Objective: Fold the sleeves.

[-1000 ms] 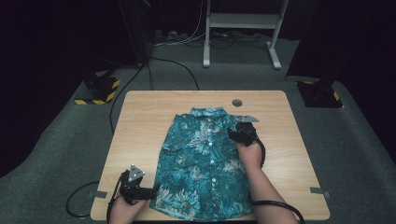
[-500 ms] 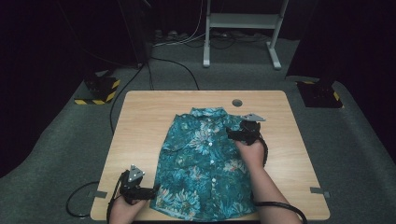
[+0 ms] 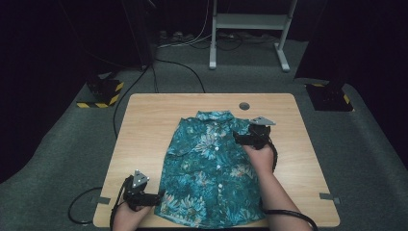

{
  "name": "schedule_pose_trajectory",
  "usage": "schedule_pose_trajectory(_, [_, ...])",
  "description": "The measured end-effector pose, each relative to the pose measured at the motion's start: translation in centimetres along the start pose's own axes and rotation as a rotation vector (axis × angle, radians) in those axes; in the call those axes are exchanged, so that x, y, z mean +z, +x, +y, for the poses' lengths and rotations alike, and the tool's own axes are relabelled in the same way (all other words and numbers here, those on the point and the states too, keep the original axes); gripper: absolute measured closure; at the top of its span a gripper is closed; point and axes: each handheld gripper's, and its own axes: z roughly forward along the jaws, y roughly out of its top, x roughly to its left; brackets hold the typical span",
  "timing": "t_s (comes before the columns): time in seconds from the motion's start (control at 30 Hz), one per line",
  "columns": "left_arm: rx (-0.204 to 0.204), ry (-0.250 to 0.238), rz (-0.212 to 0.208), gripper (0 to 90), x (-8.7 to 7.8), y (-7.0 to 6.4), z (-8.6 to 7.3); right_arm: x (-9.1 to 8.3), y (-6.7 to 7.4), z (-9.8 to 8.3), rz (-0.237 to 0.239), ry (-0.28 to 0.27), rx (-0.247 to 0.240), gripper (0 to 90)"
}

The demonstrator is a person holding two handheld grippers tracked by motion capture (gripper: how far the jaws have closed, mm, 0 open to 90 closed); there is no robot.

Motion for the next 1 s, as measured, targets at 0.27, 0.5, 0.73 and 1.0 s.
schedule_pose_trajectory(0.27, [0.000, 0.001, 0.000, 0.9, 0.0, 0.0, 0.0, 0.0, 0.2, -0.6, 0.012, 0.012, -0.027, 0.0])
schedule_pose_trajectory(0.5, [0.003, 0.001, 0.004, 0.9, 0.0, -0.1, 0.0, -0.4, -0.2, -1.0, 0.040, 0.024, 0.000, 0.0])
schedule_pose_trajectory(0.73, [0.005, 0.002, 0.004, 0.9, 0.0, -0.1, 0.0, -0.8, -0.5, -1.5, 0.042, 0.031, -0.005, 0.2])
schedule_pose_trajectory(1.0, [0.011, 0.005, 0.006, 0.8, 0.0, -0.1, 0.0, -1.6, -0.4, -1.9, 0.070, 0.003, -0.026, 0.0])
